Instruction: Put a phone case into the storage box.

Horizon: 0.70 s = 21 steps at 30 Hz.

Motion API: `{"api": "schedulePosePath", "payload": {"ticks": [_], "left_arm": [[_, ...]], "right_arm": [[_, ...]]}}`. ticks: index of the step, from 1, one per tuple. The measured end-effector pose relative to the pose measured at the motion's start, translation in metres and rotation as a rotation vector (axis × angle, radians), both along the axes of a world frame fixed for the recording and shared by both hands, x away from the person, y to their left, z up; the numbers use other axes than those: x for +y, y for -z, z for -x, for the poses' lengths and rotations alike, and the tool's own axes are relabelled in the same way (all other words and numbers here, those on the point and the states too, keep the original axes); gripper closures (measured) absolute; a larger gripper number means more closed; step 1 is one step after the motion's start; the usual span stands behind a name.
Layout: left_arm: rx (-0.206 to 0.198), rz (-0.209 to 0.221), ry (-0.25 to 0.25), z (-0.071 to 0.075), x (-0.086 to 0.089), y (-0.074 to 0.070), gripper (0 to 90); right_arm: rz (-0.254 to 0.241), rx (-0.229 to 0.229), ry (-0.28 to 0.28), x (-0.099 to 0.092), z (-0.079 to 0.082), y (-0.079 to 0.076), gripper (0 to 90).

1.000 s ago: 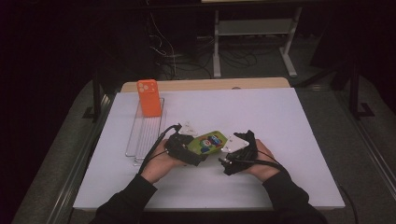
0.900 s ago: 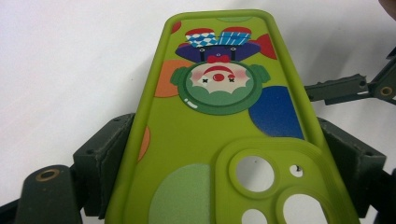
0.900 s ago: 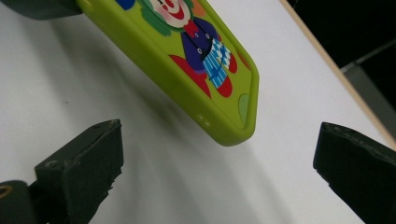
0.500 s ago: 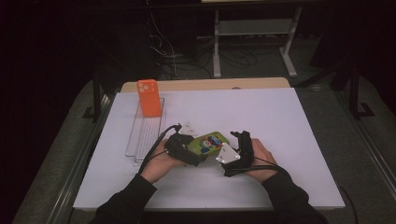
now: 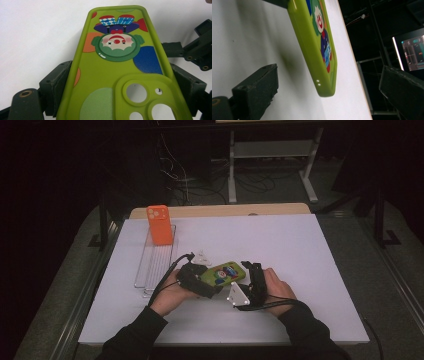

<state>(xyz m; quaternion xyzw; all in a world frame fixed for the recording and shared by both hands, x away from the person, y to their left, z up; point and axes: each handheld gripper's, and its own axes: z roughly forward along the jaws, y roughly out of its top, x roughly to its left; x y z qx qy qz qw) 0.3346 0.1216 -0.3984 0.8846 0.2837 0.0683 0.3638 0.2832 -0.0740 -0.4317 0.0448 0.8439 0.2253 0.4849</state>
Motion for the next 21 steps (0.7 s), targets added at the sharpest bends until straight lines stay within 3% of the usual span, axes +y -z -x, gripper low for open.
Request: {"api": "schedulePosePath", "payload": {"ticks": [3, 4, 5, 15, 21], "left_arm": [[0.002, -0.001, 0.01, 0.0001, 0.0002, 0.0, 15.2], [0.005, -0.003, 0.012, 0.0003, 0.0, -0.0003, 15.2], [0.002, -0.021, 0.026, -0.0004, 0.0009, -0.0008, 15.2], [0.004, -0.018, 0.031, -0.0003, 0.0, -0.001, 15.2], [0.01, -0.006, 0.026, 0.0008, -0.0011, -0.0006, 15.2]], "right_arm": [[0.025, -0.023, -0.009, 0.0017, 0.0011, -0.0011, 6.7], [0.01, -0.023, -0.006, 0.003, 0.0023, -0.0002, 8.5], [0.018, -0.03, -0.007, 0.0038, 0.003, -0.0001, 10.4], [0.056, -0.079, -0.024, 0.0081, 0.0057, 0.0038, 31.4], [0.063, -0.151, -0.032, 0.0091, 0.0079, 0.0087, 46.9]]}}
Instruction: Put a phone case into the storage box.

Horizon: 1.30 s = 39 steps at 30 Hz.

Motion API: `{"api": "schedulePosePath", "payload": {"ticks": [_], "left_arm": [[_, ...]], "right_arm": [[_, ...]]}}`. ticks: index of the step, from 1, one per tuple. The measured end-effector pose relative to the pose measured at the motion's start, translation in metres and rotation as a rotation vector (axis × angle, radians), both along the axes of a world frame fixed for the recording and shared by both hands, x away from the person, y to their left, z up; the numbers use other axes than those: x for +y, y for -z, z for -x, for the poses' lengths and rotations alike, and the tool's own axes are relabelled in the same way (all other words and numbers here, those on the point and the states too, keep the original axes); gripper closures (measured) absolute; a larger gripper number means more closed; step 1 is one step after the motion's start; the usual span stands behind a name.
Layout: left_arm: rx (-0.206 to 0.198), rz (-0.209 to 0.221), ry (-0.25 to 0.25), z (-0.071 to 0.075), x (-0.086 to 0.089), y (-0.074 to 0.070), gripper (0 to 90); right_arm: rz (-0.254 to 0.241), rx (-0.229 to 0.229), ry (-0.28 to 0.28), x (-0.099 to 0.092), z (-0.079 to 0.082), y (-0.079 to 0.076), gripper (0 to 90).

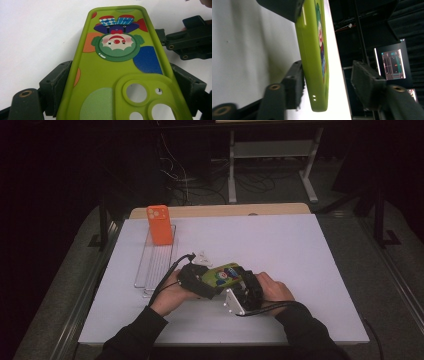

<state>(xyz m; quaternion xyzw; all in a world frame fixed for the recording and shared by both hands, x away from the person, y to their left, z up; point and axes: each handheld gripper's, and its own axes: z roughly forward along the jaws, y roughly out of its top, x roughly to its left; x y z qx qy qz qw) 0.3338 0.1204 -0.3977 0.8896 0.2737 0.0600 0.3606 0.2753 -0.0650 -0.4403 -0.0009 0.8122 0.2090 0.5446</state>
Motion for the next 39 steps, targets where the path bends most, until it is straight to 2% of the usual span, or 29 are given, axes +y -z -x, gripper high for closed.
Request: {"api": "schedulePosePath", "payload": {"ticks": [1, 2, 3, 4, 5, 6, 8, 9, 10, 11, 12, 13, 15, 17, 21, 25, 26, 27, 28, 30, 34, 35, 38, 39], "left_arm": [[0.0, 0.018, -0.013, 0.001, -0.001, 0.001, 15.2], [-0.005, -0.005, 0.004, -0.001, 0.001, -0.001, 15.3], [-0.004, 0.0, 0.002, -0.001, 0.001, -0.001, 15.2], [-0.003, 0.0, 0.004, -0.001, 0.002, -0.001, 15.2], [0.001, 0.024, -0.014, 0.0, 0.0, 0.0, 15.2], [0.001, 0.021, -0.011, 0.0, 0.0, 0.0, 15.2], [-0.004, -0.002, 0.008, -0.001, 0.002, -0.001, 15.2], [0.0, 0.023, -0.009, 0.0, 0.0, 0.0, 15.2], [-0.002, 0.028, -0.01, 0.0, 0.001, -0.001, 15.2], [-0.003, 0.03, -0.01, -0.001, 0.001, -0.001, 15.2], [-0.007, 0.001, 0.012, -0.002, 0.003, -0.002, 15.2], [-0.003, 0.03, -0.011, -0.001, 0.001, -0.001, 15.1], [-0.006, 0.023, -0.009, -0.001, 0.001, 0.0, 15.0], [-0.023, -0.003, 0.013, -0.001, 0.002, -0.001, 14.5], [-0.046, 0.013, 0.012, 0.0, 0.003, -0.003, 12.2], [-0.05, 0.033, 0.007, -0.003, 0.01, -0.006, 0.6], [-0.05, 0.049, -0.001, -0.004, 0.011, -0.006, 0.3], [-0.061, 0.041, 0.007, -0.005, 0.014, -0.007, 0.0], [-0.061, 0.05, -0.002, -0.005, 0.015, -0.008, 0.0], [-0.065, 0.062, -0.006, -0.006, 0.017, -0.009, 0.0], [-0.074, 0.064, -0.011, -0.008, 0.019, -0.009, 0.0], [-0.07, 0.071, -0.021, -0.009, 0.019, -0.008, 0.0], [-0.064, 0.11, -0.047, -0.012, 0.017, -0.008, 0.0], [-0.064, 0.115, -0.051, -0.012, 0.017, -0.009, 0.0]], "right_arm": [[0.005, -0.005, -0.005, 0.001, 0.001, 0.0, 49.6], [0.011, -0.003, -0.006, 0.001, 0.001, 0.001, 52.9], [0.029, -0.021, -0.019, 0.001, 0.001, 0.002, 55.6], [0.033, -0.017, -0.022, 0.002, 0.001, 0.003, 58.2], [0.039, -0.008, -0.022, 0.002, 0.001, 0.004, 60.3], [0.039, -0.02, -0.023, 0.002, 0.001, 0.004, 61.8], [0.04, -0.009, -0.016, 0.004, 0.003, 0.006, 66.0], [0.042, -0.011, -0.019, 0.004, 0.003, 0.006, 68.1], [0.049, -0.015, -0.022, 0.004, 0.003, 0.007, 70.7], [0.08, -0.03, -0.045, 0.004, 0.002, 0.006, 73.6], [0.085, -0.031, -0.048, 0.004, 0.002, 0.006, 74.0], [0.091, -0.036, -0.049, 0.004, 0.002, 0.007, 74.5], [0.101, -0.043, -0.053, 0.005, 0.002, 0.008, 74.9], [0.097, -0.046, -0.053, 0.005, 0.002, 0.009, 75.2], [0.087, -0.047, -0.055, 0.004, 0.002, 0.008, 75.5], [0.062, -0.023, -0.028, 0.002, 0.0, 0.006, 75.6], [0.031, 0.004, -0.011, 0.001, 0.0, 0.006, 75.5], [0.021, 0.021, -0.009, -0.001, -0.001, 0.004, 75.5], [0.004, 0.033, -0.001, -0.003, -0.003, 0.003, 75.5], [-0.047, 0.095, 0.017, -0.006, -0.006, 0.0, 75.5], [-0.127, 0.178, 0.047, -0.012, -0.014, -0.005, 75.6], [-0.131, 0.187, 0.044, -0.014, -0.016, -0.006, 75.5], [-0.257, 0.305, 0.094, -0.015, -0.017, -0.006, 75.5], [-0.278, 0.337, 0.101, -0.017, -0.019, -0.007, 75.5]]}}
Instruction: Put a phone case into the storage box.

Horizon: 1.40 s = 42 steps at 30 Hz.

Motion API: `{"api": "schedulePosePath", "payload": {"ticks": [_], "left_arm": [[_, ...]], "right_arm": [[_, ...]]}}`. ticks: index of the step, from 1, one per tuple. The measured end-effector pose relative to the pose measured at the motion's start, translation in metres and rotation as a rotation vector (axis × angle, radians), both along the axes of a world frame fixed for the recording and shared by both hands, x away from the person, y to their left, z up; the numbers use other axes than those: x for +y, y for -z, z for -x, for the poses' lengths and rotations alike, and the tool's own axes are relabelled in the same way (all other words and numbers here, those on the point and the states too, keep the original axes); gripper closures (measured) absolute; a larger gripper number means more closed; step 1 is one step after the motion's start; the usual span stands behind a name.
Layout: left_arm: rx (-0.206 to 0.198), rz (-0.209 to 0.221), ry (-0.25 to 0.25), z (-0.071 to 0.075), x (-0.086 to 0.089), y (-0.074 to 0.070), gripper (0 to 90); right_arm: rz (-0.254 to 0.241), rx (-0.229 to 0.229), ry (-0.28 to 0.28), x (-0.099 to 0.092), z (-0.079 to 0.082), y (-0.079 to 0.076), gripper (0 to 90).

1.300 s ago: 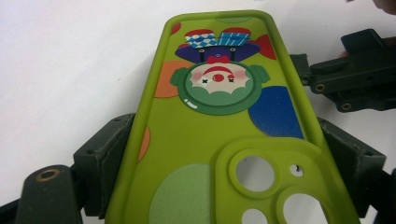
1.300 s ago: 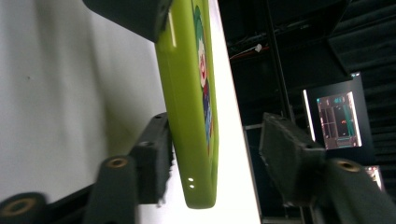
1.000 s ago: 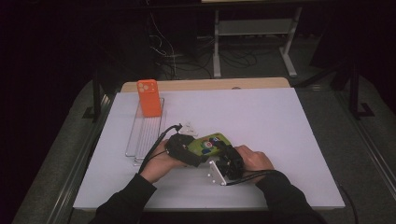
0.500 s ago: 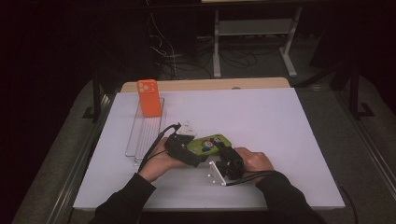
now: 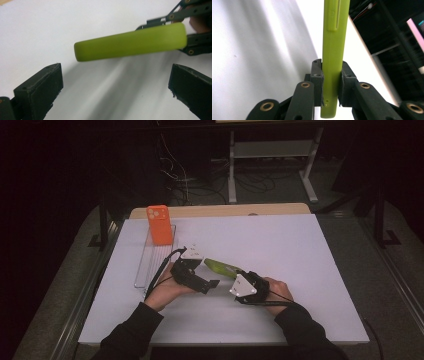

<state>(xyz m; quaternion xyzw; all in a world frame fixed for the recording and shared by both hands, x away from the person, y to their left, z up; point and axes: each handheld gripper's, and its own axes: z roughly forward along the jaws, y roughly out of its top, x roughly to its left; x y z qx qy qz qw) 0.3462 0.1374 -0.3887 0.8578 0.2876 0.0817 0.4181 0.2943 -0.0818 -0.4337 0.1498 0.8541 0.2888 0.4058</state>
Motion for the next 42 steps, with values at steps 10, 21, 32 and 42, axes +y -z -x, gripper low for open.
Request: {"api": "schedulePosePath", "payload": {"ticks": [10, 21, 32, 42], "left_arm": [[-0.01, -0.008, -0.009, -0.003, 0.003, -0.001, 0.0], [-0.012, 0.056, -0.035, -0.005, 0.006, -0.008, 0.0], [-0.022, 0.176, -0.056, -0.015, -0.007, -0.025, 0.0], [-0.027, 0.254, -0.042, -0.031, -0.024, -0.037, 0.0]], "right_arm": [[-0.275, 0.194, 0.074, -0.016, -0.015, -0.01, 75.6], [-0.481, 0.332, 0.105, -0.031, -0.025, -0.021, 75.7], [-0.601, 0.411, 0.107, -0.037, -0.029, -0.027, 75.7], [-0.627, 0.412, 0.084, -0.032, -0.027, -0.03, 75.7]]}}
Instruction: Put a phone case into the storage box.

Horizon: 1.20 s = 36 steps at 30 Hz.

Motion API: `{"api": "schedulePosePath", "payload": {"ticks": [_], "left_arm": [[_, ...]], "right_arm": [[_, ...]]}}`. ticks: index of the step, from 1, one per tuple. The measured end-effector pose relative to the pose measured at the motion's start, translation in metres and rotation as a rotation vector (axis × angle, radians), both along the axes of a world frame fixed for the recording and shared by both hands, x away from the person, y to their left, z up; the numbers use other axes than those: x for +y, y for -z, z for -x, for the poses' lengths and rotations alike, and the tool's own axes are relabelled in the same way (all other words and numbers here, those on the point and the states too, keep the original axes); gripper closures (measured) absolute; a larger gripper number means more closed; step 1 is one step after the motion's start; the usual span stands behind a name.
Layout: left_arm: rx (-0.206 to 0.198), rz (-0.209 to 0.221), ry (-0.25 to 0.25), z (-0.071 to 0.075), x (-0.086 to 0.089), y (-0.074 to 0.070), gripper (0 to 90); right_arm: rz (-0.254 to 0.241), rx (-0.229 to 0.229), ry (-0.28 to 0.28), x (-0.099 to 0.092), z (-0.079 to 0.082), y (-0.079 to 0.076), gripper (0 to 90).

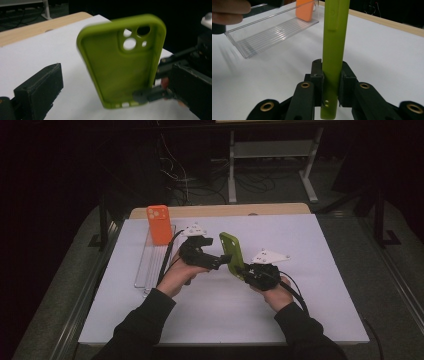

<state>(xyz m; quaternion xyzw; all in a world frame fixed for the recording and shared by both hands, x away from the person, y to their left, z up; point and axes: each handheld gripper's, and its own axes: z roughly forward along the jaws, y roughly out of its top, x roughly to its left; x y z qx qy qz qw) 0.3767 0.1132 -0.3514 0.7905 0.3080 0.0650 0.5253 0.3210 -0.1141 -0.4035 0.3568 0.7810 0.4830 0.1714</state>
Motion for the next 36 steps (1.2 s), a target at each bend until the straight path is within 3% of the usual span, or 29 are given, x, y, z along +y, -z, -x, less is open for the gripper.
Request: {"api": "schedulePosePath", "payload": {"ticks": [11, 18, 25, 29, 33, 36], "left_arm": [[-0.03, -0.001, 0.009, -0.01, -0.025, -0.002, 0.0], [-0.018, 0.011, 0.006, -0.011, -0.031, 0.001, 0.3], [-0.011, 0.039, -0.013, -0.012, -0.03, 0.001, 11.2], [-0.012, 0.051, 0.005, -0.013, -0.028, -0.001, 13.6], [-0.018, 0.028, 0.009, -0.013, -0.026, -0.001, 14.2], [-0.021, 0.016, -0.006, -0.015, -0.022, -0.003, 14.4]], "right_arm": [[-0.012, 0.009, -0.01, 0.002, 0.001, 0.0, 75.7], [-0.016, 0.001, -0.005, 0.0, 0.001, -0.001, 75.7], [-0.015, 0.011, -0.003, 0.001, 0.002, -0.001, 75.6], [-0.01, 0.007, -0.005, 0.001, 0.002, 0.0, 75.1], [0.003, 0.006, -0.02, 0.0, 0.001, -0.001, 69.6], [0.002, 0.01, -0.023, -0.004, 0.002, -0.003, 56.0]]}}
